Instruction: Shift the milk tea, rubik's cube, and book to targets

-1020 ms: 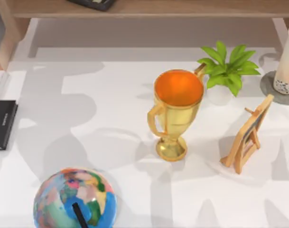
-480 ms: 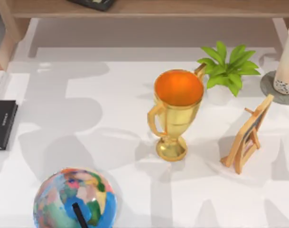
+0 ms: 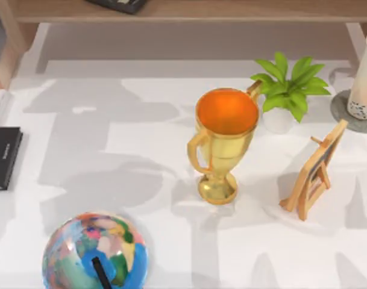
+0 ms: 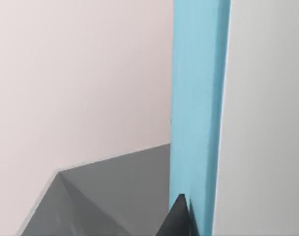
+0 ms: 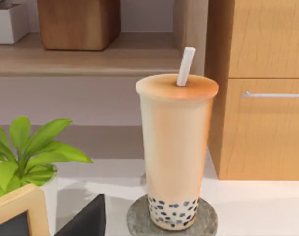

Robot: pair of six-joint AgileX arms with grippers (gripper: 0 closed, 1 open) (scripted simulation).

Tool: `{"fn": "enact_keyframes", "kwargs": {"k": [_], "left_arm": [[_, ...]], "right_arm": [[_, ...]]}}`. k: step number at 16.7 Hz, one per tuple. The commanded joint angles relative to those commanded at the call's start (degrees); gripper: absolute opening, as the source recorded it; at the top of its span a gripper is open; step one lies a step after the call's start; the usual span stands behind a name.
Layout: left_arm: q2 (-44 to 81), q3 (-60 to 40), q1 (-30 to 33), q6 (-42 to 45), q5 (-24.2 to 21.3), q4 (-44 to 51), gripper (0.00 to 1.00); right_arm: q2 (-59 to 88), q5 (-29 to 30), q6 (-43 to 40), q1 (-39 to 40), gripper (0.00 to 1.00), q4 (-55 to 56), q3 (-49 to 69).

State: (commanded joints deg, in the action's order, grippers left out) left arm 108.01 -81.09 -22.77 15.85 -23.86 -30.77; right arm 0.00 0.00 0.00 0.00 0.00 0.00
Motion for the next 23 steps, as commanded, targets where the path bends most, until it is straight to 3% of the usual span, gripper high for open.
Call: {"fn": "enact_keyframes", "kwargs": {"k": [11, 17, 23], "left_arm": [[-19.21, 28.12, -7.90, 60.19, -2.50, -4.39, 0.00], [-19.79, 48.25, -8.83, 80.29, -2.85, -7.61, 0.00], [-13.58, 60.31, -6.78, 90.51, -3.03, -9.92, 0.00]], "right_arm": [[0.00, 0.00, 0.00, 0.00, 1.00, 0.00, 0.00], [0.00, 0.00, 0.00, 0.00, 1.00, 0.00, 0.00], [0.00, 0.00, 0.00, 0.00, 1.00, 0.00, 0.00]]}}
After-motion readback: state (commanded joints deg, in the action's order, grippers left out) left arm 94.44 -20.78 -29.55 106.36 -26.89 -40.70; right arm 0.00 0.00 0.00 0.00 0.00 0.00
